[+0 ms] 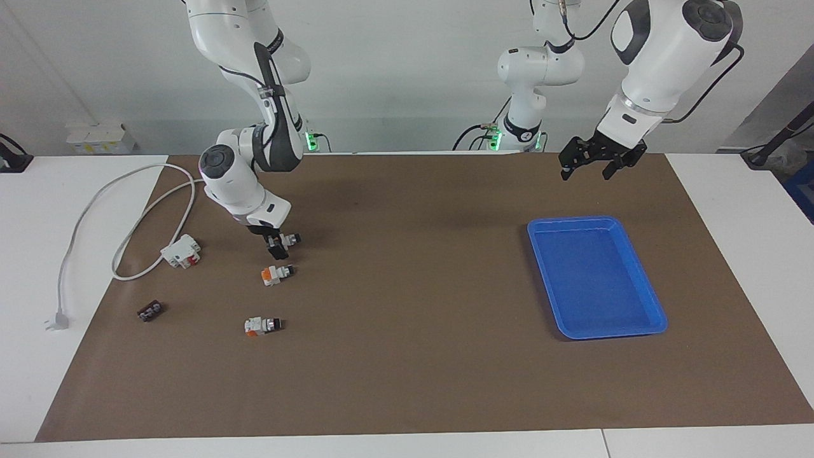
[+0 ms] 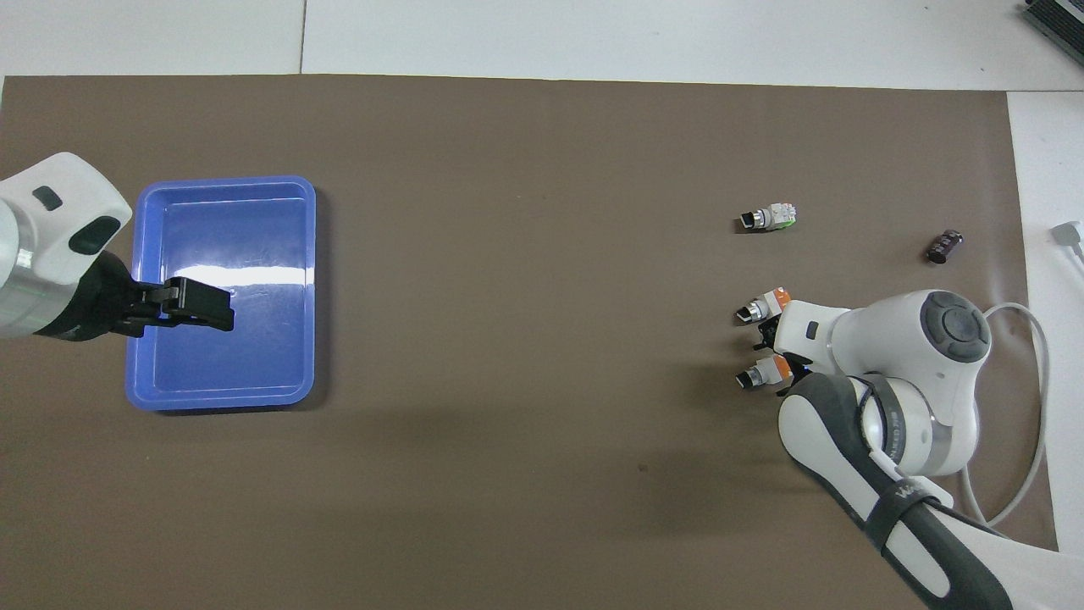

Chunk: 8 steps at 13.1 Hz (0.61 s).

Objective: Turn and place switch with both arms
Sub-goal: 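Grasp the orange switch with the right gripper while the left gripper advances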

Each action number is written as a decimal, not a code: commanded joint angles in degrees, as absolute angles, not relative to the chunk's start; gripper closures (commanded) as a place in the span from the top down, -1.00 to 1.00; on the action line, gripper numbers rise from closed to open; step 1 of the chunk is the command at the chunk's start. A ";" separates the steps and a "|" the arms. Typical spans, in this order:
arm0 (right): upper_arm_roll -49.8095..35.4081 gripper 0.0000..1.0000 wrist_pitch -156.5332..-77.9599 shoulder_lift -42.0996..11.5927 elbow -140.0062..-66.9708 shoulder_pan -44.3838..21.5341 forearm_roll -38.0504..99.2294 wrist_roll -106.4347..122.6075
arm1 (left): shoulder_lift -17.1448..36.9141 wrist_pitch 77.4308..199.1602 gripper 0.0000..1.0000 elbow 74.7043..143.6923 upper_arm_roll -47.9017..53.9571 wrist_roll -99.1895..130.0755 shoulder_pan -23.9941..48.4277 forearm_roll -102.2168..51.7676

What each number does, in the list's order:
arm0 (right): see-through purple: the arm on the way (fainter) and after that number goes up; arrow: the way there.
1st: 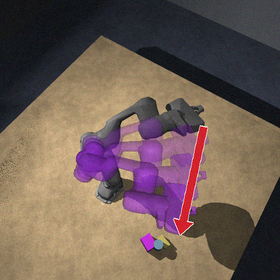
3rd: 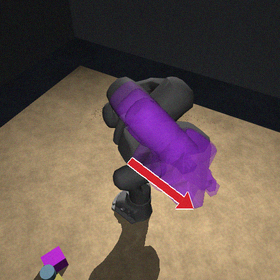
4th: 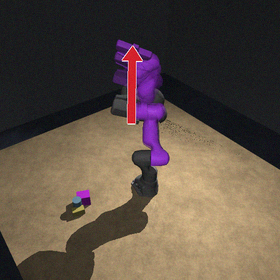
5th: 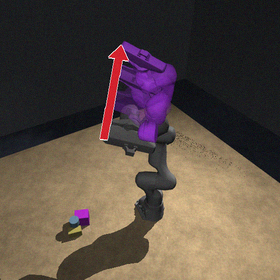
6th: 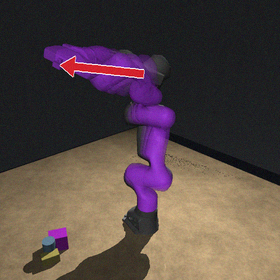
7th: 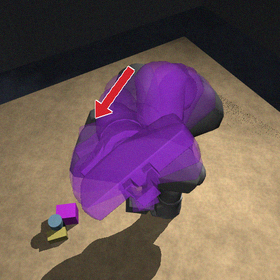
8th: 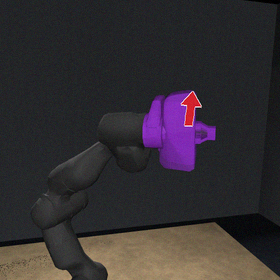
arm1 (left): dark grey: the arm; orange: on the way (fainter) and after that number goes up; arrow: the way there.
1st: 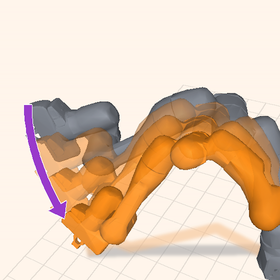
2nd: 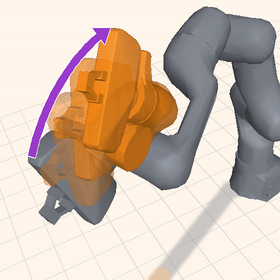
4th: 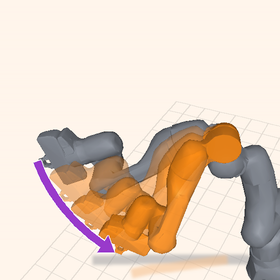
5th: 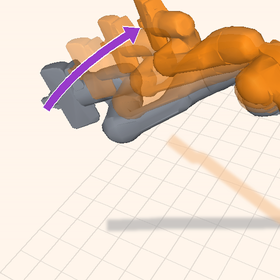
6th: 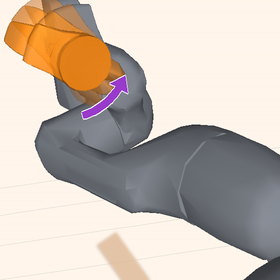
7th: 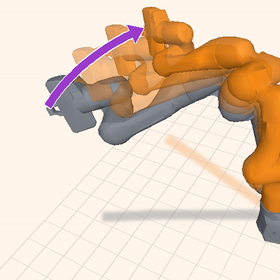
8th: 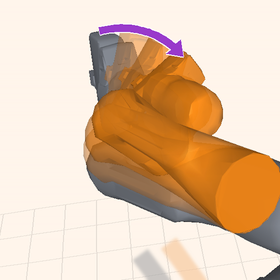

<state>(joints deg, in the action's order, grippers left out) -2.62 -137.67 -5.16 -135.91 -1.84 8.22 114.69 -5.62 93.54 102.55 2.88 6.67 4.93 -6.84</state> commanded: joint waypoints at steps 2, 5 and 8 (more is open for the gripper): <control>-2.90 -0.71 -138.96 -5.01 -136.41 -1.06 10.19 117.07 | -7.73 94.40 1.00 104.94 2.46 6.24 5.54 -10.80; -2.99 -1.00 -137.82 -4.84 -135.71 -1.23 12.82 116.81 | -8.09 95.01 1.00 105.90 2.46 6.42 7.20 -14.85; -2.99 -1.00 -133.00 -2.64 -134.48 -2.02 18.53 116.98 | -8.26 95.01 1.00 106.43 2.46 6.24 7.65 -16.69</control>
<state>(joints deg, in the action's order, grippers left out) -2.77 -136.53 -4.79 -135.36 -1.93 14.78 115.03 -6.22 93.57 103.63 3.04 6.67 7.06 -14.96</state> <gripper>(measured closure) 0.590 0.000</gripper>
